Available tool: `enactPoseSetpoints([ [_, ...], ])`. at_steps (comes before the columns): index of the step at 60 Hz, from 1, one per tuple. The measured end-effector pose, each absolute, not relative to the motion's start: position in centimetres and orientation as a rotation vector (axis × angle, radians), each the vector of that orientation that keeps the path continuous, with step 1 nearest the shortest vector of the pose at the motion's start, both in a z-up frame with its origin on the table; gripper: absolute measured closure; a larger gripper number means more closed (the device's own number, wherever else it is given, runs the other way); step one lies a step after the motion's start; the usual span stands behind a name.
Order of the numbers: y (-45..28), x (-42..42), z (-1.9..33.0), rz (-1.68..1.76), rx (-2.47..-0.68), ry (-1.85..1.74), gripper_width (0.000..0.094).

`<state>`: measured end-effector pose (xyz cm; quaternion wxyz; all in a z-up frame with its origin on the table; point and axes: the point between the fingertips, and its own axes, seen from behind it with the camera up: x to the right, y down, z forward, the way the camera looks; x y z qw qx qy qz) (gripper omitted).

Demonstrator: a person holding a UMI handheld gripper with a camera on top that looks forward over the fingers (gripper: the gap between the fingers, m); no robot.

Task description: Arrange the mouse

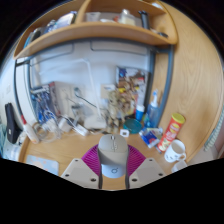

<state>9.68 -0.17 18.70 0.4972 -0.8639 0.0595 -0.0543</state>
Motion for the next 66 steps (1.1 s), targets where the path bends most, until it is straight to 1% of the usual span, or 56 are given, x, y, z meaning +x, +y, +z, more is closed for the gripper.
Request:
enactPoseSetpoints([
  [4,0.7,4.6,22.8,-0.095,-2.039,0.107,0.0632],
  [8,1.4,-1.1,25.5,-0.044,-1.998,0.066,0.0633],
  [11,1.8,-5.3,26.6,0.000,-1.979,0.035,0.0632],
  [15,2.2,-10.7,26.5,0.044,-1.984,-0.003,0.0634],
  [20,2.3,-17.1,24.0,0.108,-2.023,-0.045,0.0634],
  [27,1.4,-23.8,18.6,0.176,-2.118,-0.093,0.0634],
  [34,0.0,-27.1,12.2,0.152,-2.206,-0.135,0.0635],
  [40,-1.4,-28.1,6.5,0.147,-2.303,-0.132,0.0635],
  [47,-2.3,-28.2,1.6,0.099,-2.366,-0.152,0.0635],
  [53,-3.5,-28.2,-1.2,0.076,-2.417,-0.152,0.0625],
  [55,-3.1,-28.1,-1.0,0.063,-2.382,-0.153,0.0632],
  [58,-3.3,-28.1,-1.0,0.042,-2.383,-0.170,0.0608],
  [59,-3.3,-28.1,-1.2,0.042,-2.386,-0.167,0.0535],
  [60,-3.4,-28.1,-1.1,0.041,-2.389,-0.161,0.0555],
  [66,-3.5,-28.3,-1.5,0.060,-2.404,-0.143,0.0467],
])
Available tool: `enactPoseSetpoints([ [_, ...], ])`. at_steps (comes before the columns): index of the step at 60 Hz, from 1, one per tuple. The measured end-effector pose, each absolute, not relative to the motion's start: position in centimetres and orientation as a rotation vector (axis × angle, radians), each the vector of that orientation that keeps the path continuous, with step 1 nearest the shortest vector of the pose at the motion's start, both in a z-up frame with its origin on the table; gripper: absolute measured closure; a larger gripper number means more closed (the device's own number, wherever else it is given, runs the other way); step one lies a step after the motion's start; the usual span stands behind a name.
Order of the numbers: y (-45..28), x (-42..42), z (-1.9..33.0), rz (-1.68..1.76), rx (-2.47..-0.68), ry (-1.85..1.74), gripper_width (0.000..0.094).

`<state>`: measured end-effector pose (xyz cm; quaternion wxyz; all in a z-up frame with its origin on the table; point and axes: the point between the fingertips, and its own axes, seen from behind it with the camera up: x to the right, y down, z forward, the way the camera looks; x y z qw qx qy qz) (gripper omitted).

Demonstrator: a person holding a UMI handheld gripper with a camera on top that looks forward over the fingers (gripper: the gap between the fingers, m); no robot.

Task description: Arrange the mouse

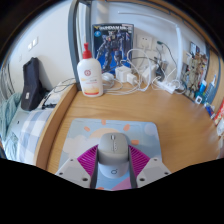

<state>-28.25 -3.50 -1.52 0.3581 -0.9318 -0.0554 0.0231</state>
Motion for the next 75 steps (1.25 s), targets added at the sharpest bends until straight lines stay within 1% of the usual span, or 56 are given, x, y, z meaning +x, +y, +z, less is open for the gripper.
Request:
enactPoseSetpoints([
  [2,-3.9,-28.4,-2.1,0.081,-2.436,-0.135,0.0434],
  [4,-3.8,-28.6,-1.7,0.092,-2.429,-0.133,0.0392],
  [6,-3.9,-28.3,-1.3,0.090,-2.428,-0.131,0.0297],
  [7,-4.0,-28.1,-1.1,0.083,-2.431,-0.128,0.0151],
  [8,-4.1,-27.9,-0.8,0.077,-2.435,-0.129,0.0180],
  [9,-4.1,-27.8,-0.5,0.073,-2.440,-0.132,0.0101],
  [10,-4.2,-27.6,0.0,0.068,-2.441,-0.136,0.0059],
  [12,-4.4,-27.3,1.2,0.066,-2.433,-0.142,0.0095],
  [13,-4.4,-27.1,2.0,0.068,-2.428,-0.143,0.0098],
  [16,-4.5,-26.5,4.5,0.077,-2.403,-0.137,0.0073],
  [22,-4.6,-25.2,10.7,0.125,-2.347,-0.121,0.0073],
  [30,-5.4,-21.3,18.5,0.142,-2.267,-0.091,0.0075],
  [37,-6.4,-17.0,23.5,0.125,-2.211,-0.073,0.0078],
  [40,-6.9,-15.1,25.0,0.123,-2.194,-0.060,0.0082],
  [48,-8.3,-9.6,27.6,0.100,-2.162,-0.019,0.0083],
  [54,-9.6,-5.6,28.6,0.072,-2.148,-0.001,0.0087],
  [65,-11.3,0.2,29.3,0.054,-2.132,0.031,0.0087],
  [75,-12.3,3.5,29.5,0.059,-2.125,0.047,0.0087],
])
